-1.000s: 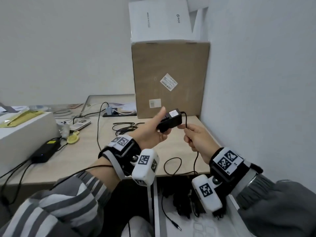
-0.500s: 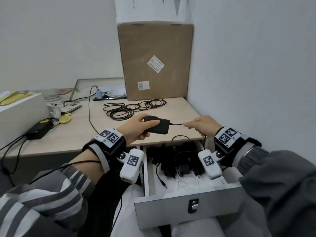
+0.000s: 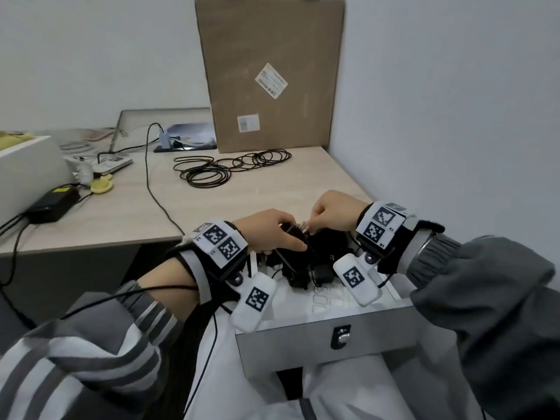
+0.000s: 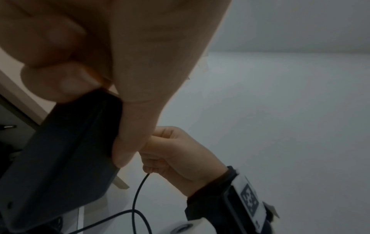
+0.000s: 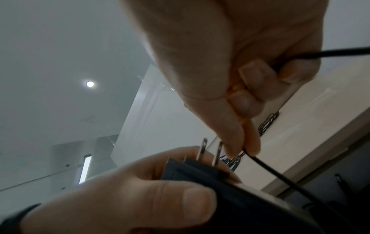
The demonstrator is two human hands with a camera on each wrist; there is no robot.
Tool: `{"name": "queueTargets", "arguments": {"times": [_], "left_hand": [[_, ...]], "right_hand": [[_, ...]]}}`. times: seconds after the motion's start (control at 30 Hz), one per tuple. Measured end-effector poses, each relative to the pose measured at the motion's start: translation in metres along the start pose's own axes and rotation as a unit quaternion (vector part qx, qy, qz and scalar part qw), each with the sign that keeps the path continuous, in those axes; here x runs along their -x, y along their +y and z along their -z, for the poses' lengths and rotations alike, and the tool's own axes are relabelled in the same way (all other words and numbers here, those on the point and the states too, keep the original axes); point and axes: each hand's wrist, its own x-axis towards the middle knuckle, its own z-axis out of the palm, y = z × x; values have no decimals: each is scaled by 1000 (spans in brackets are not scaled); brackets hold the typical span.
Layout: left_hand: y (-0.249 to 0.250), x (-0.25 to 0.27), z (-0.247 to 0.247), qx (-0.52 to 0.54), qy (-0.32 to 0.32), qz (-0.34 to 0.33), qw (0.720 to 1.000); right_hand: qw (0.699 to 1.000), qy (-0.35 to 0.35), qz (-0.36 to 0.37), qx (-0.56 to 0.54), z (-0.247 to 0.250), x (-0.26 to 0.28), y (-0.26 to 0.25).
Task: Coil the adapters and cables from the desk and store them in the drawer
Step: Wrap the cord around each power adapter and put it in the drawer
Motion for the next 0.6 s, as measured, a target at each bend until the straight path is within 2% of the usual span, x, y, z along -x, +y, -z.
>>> {"name": "queueTargets", "arguments": {"times": [0.2,0.4,0.6], "left_hand": [[-2,-9,-16,-64,7,-2,998],[2,-24,-35,-109,13,-17,994],[-7,-48,-42,-50,40,-1,998]], "right_hand": [[996,-40,-62,-52,-7,-1,9],[992,-93,-84,5,-17,-5,11],[998,-35,-37,-29,-17,-9,23]]}}
